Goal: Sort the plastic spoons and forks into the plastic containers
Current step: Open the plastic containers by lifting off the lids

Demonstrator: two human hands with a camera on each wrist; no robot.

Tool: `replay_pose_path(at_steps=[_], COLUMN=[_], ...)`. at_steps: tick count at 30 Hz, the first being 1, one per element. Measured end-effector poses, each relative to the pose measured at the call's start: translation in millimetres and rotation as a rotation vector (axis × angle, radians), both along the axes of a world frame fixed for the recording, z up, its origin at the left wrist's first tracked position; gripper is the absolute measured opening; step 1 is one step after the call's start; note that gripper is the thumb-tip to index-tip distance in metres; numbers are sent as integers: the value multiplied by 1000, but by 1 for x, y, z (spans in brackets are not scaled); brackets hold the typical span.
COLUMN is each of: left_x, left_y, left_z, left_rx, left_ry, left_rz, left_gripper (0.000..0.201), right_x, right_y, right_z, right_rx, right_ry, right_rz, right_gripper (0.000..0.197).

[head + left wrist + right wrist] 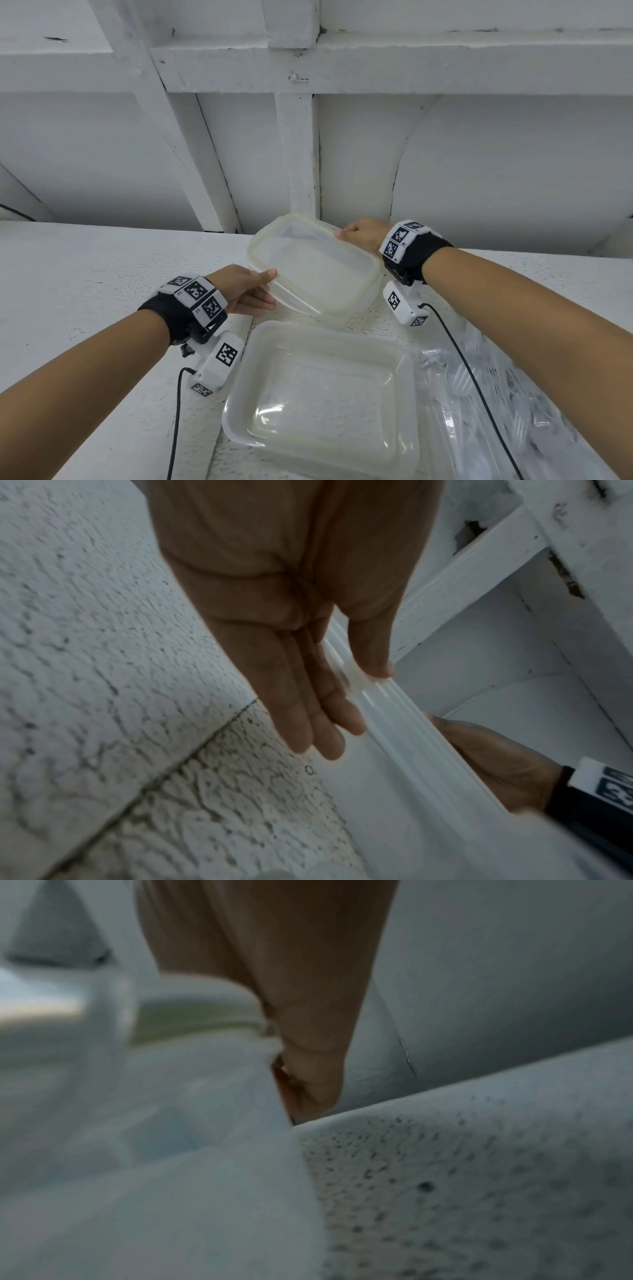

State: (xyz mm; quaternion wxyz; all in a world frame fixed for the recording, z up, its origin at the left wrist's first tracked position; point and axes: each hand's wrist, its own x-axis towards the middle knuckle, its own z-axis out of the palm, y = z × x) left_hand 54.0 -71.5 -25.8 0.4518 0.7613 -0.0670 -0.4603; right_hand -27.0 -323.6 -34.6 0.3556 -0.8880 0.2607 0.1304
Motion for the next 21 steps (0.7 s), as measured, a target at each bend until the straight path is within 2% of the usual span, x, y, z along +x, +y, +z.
replay_pose_path(at_steps=[3, 5, 7, 9, 11, 13, 15, 16, 18, 20, 21], left_x=[-3, -6, -8, -9, -10, -10, -5, -2, 10, 22, 26], left_y=[0, 1, 1, -1, -6, -11, -18, -22, -28, -32, -34], left_z=[7, 12, 20, 31, 44, 58, 68, 68, 58, 41, 32], left_rx=[32, 36, 24, -8, -82, -173, -221, -199, 24, 385, 509], left_ry=[-10, -36, -66, -103, -116, -87, -96, -147, -447, -823, -924], left_rz=[-3, 1, 13, 23, 57, 80, 84, 90, 31, -209, -312], left_gripper=[34, 35, 35, 35, 34, 34, 34, 32, 27, 25, 30], right_x=[-10, -23, -42, -62, -77, -84, -86, -86, -90, -95, -97], right_y=[8, 20, 40, 65, 83, 90, 83, 76, 61, 44, 37], right_z=[10, 29, 52, 68, 69, 67, 69, 69, 70, 70, 68], right_rx=[-116, -261, -323, -322, -425, -561, -647, -666, -660, -657, -662], right_ry=[-79, -132, -191, -142, -113, -204, -389, -474, -651, -789, -827], right_rz=[18, 155, 337, 517, 617, 574, 445, 386, 289, 241, 232], right_gripper=[55, 54, 55, 68, 77, 60, 42, 39, 37, 34, 33])
